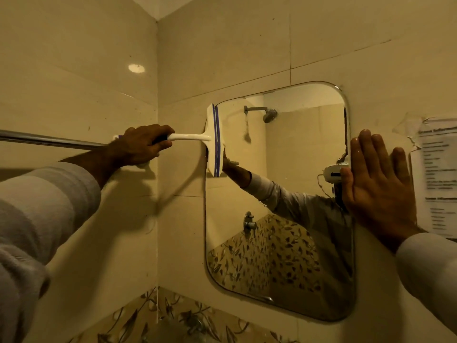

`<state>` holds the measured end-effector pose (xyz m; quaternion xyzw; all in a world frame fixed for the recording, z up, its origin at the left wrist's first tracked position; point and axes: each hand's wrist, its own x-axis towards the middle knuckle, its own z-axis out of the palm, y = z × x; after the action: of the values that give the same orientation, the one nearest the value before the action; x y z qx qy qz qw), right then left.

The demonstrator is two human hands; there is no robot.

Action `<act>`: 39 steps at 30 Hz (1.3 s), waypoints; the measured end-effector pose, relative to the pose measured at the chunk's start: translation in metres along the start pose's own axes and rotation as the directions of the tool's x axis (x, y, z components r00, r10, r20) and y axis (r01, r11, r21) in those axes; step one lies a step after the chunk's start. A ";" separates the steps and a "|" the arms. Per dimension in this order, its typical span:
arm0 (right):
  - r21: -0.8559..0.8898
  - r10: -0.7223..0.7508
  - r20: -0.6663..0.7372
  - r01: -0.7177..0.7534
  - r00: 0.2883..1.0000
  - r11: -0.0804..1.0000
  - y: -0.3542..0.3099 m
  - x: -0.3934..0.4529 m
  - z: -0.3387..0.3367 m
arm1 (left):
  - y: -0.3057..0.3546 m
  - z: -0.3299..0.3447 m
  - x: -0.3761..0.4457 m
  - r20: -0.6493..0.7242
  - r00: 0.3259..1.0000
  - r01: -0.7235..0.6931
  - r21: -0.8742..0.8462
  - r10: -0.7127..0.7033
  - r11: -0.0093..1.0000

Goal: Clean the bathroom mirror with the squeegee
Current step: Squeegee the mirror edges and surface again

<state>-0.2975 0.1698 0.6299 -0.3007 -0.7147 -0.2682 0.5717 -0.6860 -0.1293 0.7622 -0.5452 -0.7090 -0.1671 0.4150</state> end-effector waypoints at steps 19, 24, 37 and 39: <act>0.010 0.001 0.020 -0.001 1.000 1.000 0.001 0.000 -0.001 | -0.022 -0.015 -0.023 -0.020 1.000 -0.002 0.293 0.008 0.956; -0.020 0.006 0.029 -0.005 1.000 1.000 0.004 0.001 0.000 | 0.002 -0.024 -0.022 -0.139 0.989 -0.020 0.157 0.043 0.987; -0.038 0.010 0.011 -0.009 1.000 0.999 0.006 0.002 0.006 | 0.182 0.020 0.024 -0.238 0.947 -0.296 -0.386 0.215 0.874; -0.035 0.005 0.011 -0.005 1.000 0.999 0.006 0.001 0.006 | 0.201 0.026 0.030 -0.207 0.945 -0.320 -0.446 0.252 0.836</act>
<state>-0.2966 0.1782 0.6302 -0.3139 -0.7122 -0.2778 0.5631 -0.5151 -0.0221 0.7266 -0.7166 -0.5259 -0.3090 0.3382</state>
